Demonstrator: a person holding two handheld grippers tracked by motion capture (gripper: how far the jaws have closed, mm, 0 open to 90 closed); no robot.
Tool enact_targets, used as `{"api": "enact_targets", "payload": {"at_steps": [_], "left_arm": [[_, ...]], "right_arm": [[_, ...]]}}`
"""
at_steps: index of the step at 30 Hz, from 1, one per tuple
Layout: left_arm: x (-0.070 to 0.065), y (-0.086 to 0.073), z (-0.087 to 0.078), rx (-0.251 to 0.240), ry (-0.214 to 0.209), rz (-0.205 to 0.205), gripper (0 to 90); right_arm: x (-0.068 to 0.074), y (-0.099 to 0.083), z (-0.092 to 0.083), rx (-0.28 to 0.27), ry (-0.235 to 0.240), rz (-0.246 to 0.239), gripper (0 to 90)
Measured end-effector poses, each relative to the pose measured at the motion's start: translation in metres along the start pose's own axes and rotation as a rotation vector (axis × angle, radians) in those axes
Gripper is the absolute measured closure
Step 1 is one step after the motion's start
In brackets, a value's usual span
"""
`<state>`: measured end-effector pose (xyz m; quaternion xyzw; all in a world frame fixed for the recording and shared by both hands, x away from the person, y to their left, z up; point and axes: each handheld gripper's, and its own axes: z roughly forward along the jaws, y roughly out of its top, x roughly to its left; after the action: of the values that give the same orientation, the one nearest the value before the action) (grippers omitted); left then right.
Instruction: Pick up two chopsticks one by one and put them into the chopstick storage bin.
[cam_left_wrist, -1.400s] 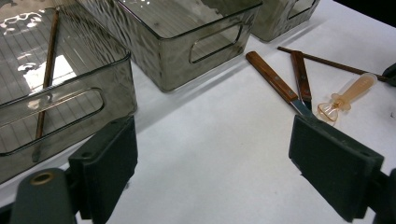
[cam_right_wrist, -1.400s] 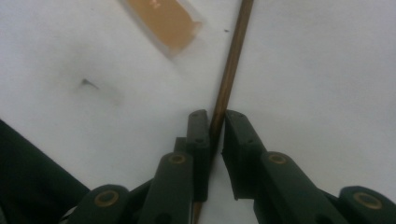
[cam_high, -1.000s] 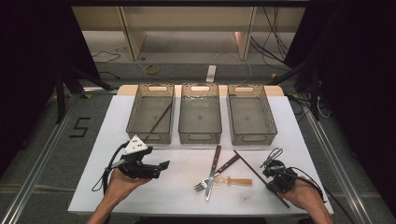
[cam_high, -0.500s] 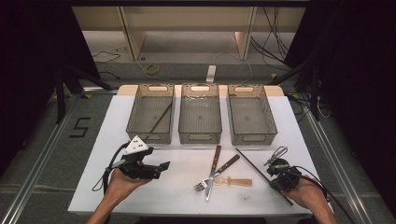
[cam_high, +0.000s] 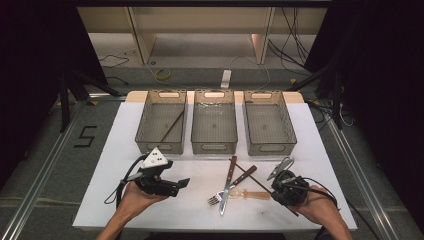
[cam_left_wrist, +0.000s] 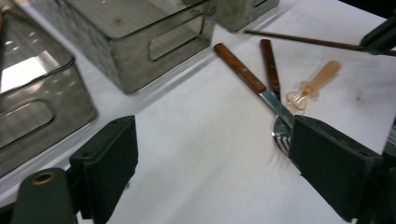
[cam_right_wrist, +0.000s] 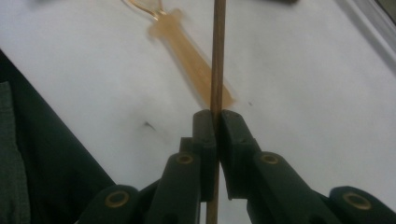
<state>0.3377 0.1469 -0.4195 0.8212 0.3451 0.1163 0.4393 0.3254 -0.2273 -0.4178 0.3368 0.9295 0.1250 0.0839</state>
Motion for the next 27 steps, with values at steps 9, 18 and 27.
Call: {"api": "enact_targets", "payload": {"at_steps": [9, 18, 27], "left_arm": [[-0.018, 0.009, 0.01, 0.045, -0.041, 0.085, 15.3], [-0.04, 0.019, 0.02, 0.09, -0.127, 0.175, 15.8], [-0.057, 0.023, 0.032, 0.171, -0.184, 0.268, 19.8]], "right_arm": [[0.029, 0.034, 0.001, -0.007, 0.029, -0.167, 85.4], [0.056, 0.057, 0.003, -0.012, 0.059, -0.287, 85.4], [0.066, 0.061, 0.002, -0.017, 0.073, -0.334, 85.4]]}}
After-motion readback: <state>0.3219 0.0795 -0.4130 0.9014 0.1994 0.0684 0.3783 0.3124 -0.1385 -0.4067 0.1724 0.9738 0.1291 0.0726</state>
